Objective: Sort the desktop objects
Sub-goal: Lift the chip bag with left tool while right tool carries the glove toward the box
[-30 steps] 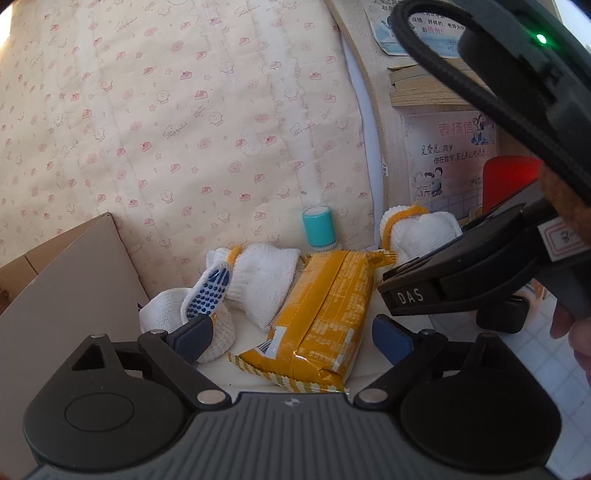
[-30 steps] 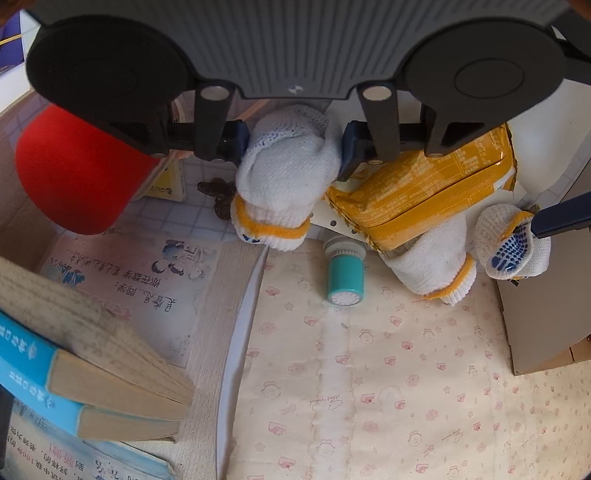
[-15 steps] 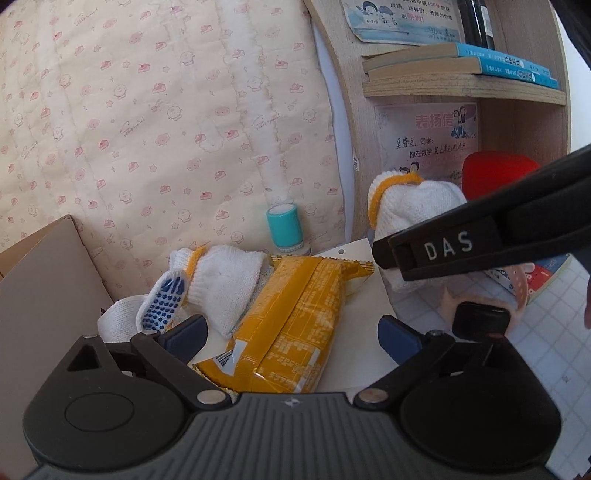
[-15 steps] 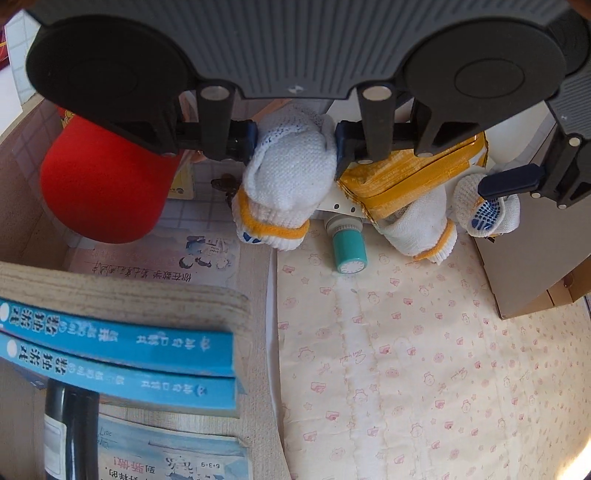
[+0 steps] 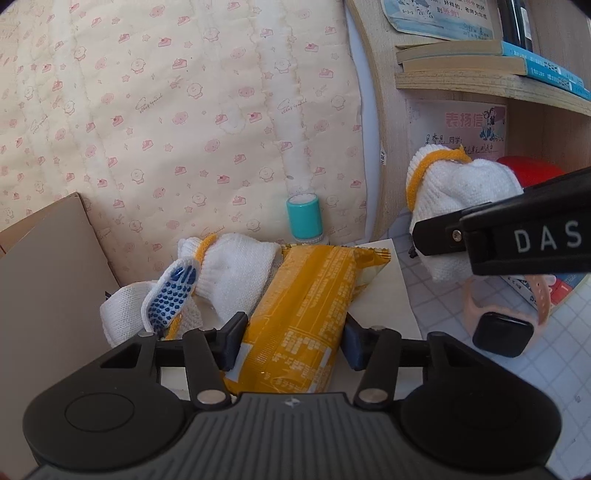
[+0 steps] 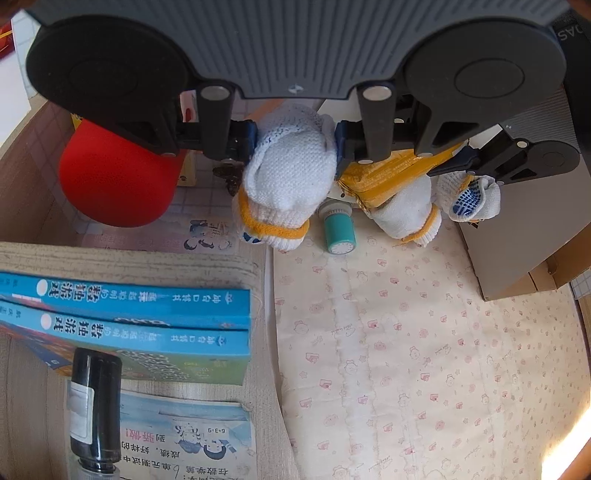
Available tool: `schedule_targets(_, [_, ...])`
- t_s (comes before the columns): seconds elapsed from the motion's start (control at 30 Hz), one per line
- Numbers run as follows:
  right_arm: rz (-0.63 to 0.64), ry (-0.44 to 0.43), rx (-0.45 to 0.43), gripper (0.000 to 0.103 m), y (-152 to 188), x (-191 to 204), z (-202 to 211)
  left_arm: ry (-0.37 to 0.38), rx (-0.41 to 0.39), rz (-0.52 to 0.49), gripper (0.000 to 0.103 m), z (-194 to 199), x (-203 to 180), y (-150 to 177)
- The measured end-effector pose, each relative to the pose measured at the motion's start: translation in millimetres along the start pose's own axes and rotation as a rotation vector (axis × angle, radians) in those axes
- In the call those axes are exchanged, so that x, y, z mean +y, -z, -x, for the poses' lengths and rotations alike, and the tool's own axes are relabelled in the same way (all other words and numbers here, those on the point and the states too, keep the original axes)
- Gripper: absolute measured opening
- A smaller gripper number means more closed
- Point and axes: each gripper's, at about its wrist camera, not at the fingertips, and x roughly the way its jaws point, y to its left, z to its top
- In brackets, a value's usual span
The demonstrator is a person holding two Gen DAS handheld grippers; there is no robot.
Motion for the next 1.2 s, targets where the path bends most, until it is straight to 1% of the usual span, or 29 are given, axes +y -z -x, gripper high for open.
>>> schedule_targets(0.2, [0.004, -0.002, -0.002, 0.036, 8, 4, 8, -0.035, -0.021, 0.037, 0.054, 17, 5, -1])
schedule_targets(0.4, [0.019, 0.018, -0.013, 0.036, 17, 10, 25, -0.063, -0.041, 0.081, 0.053, 47, 9, 2])
schedule_targets(0.47, [0.021, 0.030, -0.020, 0.036, 20, 12, 33, -0.061, -0.049, 0.094, 0.053, 58, 11, 3])
schedule_targets(0.63, [0.015, 0.030, -0.032, 0.036, 31, 18, 55, -0.083, -0.069, 0.116, 0.053, 89, 12, 2])
schedule_targets(0.83, [0.017, 0.040, -0.054, 0.036, 44, 35, 83, -0.094, -0.099, 0.129, 0.053, 127, 12, 5])
schedule_targets(1.07, [0.009, 0.051, -0.084, 0.036, 54, 49, 117, -0.125, -0.124, 0.148, 0.053, 168, 16, 8])
schedule_targets(1.2, [0.019, 0.041, -0.100, 0.036, 56, 59, 131, -0.135, -0.146, 0.164, 0.053, 189, 22, 9])
